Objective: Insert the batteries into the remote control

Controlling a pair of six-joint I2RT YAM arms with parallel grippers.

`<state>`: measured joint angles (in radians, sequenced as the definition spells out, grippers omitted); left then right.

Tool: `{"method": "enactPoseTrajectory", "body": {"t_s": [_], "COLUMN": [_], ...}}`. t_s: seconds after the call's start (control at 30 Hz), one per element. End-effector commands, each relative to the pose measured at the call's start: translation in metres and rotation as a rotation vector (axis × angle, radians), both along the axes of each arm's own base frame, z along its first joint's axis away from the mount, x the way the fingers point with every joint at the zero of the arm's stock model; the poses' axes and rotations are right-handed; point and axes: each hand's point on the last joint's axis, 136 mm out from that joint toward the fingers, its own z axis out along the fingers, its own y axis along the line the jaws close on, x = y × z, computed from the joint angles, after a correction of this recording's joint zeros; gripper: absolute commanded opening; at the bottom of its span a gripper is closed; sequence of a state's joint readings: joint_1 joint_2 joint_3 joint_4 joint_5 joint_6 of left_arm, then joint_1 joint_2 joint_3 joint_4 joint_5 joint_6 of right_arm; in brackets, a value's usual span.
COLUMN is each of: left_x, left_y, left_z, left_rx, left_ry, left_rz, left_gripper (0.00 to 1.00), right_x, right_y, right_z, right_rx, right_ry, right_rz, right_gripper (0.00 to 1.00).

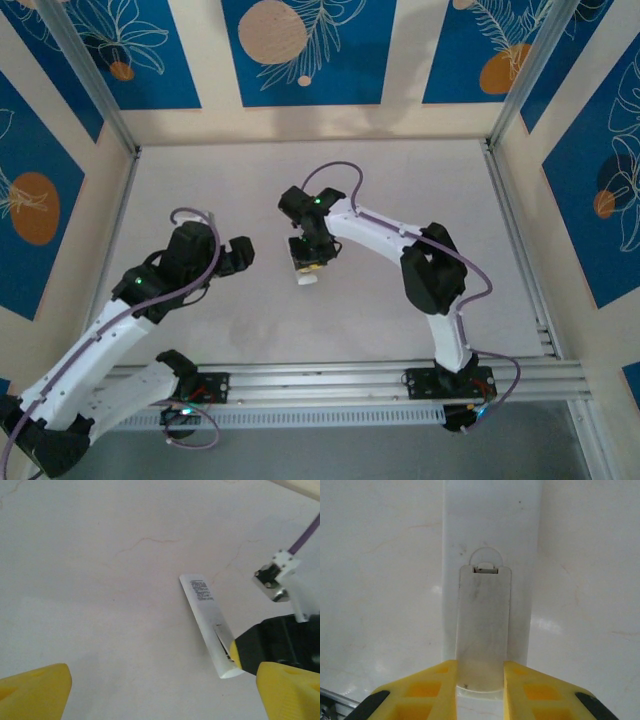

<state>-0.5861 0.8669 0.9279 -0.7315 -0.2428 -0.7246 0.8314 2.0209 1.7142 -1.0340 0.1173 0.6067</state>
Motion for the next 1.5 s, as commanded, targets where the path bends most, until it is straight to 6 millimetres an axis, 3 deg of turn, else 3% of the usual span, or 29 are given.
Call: {"method": "enactPoseTrajectory", "body": {"t_s": [0.0, 0.07, 0.13, 0.27, 0.37, 0.47, 0.6, 0.67, 0.77, 0.87, 1.03, 1.23, 1.47], "left_x": [0.007, 0.012, 0.017, 0.027, 0.032, 0.033, 0.026, 0.014, -0.005, -0.032, -0.072, -0.08, -0.078], "left_y": [-0.011, -0.02, -0.028, -0.042, -0.047, -0.038, -0.006, 0.025, 0.056, 0.086, 0.129, 0.126, 0.12], "left_z": [-0.022, -0.041, -0.051, -0.064, -0.068, -0.067, -0.043, -0.015, 0.029, 0.061, 0.074, 0.068, 0.065], "left_rx": [-0.015, -0.02, -0.009, 0.0, -0.008, 0.0, -0.005, 0.004, -0.013, -0.023, 0.073, 0.059, 0.065], "left_ry": [0.065, 0.163, 0.239, 0.318, 0.325, 0.309, 0.247, 0.155, -0.053, -0.187, -0.185, -0.173, -0.172], "left_rz": [-0.016, -0.024, -0.025, -0.039, -0.052, -0.014, 0.109, 0.216, 0.26, 0.314, 0.415, 0.367, 0.331], "left_gripper": [0.95, 0.94, 0.92, 0.89, 0.89, 0.89, 0.89, 0.9, 0.9, 0.9, 0.9, 0.88, 0.87], "right_x": [-0.001, 0.002, 0.002, -0.006, -0.017, -0.017, -0.021, -0.023, -0.031, -0.035, -0.046, -0.029, -0.034], "right_y": [-0.005, 0.004, 0.002, -0.015, -0.005, 0.005, 0.033, 0.044, 0.077, 0.1, 0.134, 0.146, 0.153], "right_z": [0.027, 0.047, 0.055, 0.023, 0.019, 0.014, 0.015, 0.021, 0.029, 0.024, -0.006, -0.044, -0.059], "right_rx": [-0.018, 0.035, 0.052, 0.02, 0.04, 0.039, 0.11, 0.134, 0.224, 0.207, 0.164, 0.007, -0.01], "right_ry": [-0.086, -0.197, -0.259, -0.195, -0.179, -0.169, -0.16, -0.154, -0.2, -0.214, -0.104, -0.151, -0.133], "right_rz": [0.031, 0.061, 0.06, 0.023, 0.048, 0.043, 0.114, 0.085, 0.152, 0.22, 0.138, 0.11, 0.127], "right_gripper": [0.23, 0.24, 0.24, 0.24, 0.3, 0.36, 0.36, 0.36, 0.39, 0.42, 0.35, 0.29, 0.3]}}
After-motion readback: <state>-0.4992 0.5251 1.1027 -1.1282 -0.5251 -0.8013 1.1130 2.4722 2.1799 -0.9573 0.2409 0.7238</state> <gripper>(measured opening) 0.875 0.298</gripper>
